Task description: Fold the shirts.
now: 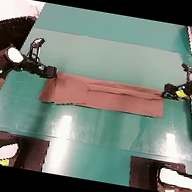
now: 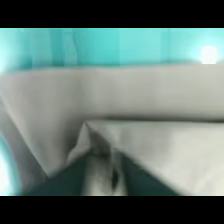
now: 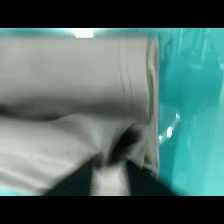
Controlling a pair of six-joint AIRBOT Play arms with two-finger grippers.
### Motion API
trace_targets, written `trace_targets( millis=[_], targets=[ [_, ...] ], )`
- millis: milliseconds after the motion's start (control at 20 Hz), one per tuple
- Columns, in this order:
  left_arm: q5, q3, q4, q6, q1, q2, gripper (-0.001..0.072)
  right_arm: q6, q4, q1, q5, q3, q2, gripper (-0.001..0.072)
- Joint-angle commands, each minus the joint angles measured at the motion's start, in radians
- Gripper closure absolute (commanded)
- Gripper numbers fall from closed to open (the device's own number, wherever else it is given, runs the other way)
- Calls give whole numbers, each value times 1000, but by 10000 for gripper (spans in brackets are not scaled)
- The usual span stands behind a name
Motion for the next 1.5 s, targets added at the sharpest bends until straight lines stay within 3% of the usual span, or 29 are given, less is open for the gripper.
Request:
trace_targets(
  millis=[0,150,200,300,400,450,500,750,850,900,950,1050,1100,1450],
  targets=[
    [14,57,-10,-3,-1,-55,55,-29,145,-31,-19,94,-86,324],
    [-132,134,-11,-2,-1,-49,57,-86,199,-106,45,115,-57,324],
    [-189,156,-11,-2,-1,-49,146,-107,198,-132,60,93,-35,324],
    [-257,172,-41,2,-1,-49,656,-147,200,-200,86,16,10,324],
    [-266,172,-93,10,-4,-49,672,-178,206,-263,90,-76,26,301],
    [-262,172,-121,10,-13,-49,672,-193,206,-291,89,-114,19,152],
    [-261,172,-137,10,-27,-49,673,-214,214,-310,89,-151,5,79],
    [-159,171,-139,0,-167,-54,674,-316,393,-315,93,-224,-118,79],
    [-105,171,-138,-50,-226,-62,683,-323,426,-287,92,-194,-166,86],
    [-79,171,-140,-68,-255,-69,684,-323,426,-264,93,-167,-187,116],
    [-55,171,-140,-77,-288,-79,684,-323,426,-247,92,-146,-200,241],
    [-21,187,-150,-85,-348,-122,684,-323,424,-215,91,-115,-205,579],
    [-21,211,-160,-85,-373,-158,684,-323,422,-200,96,-101,-203,696],
    [-51,468,-164,-108,-513,-453,684,-278,494,-137,184,60,3,696]
  ],
)
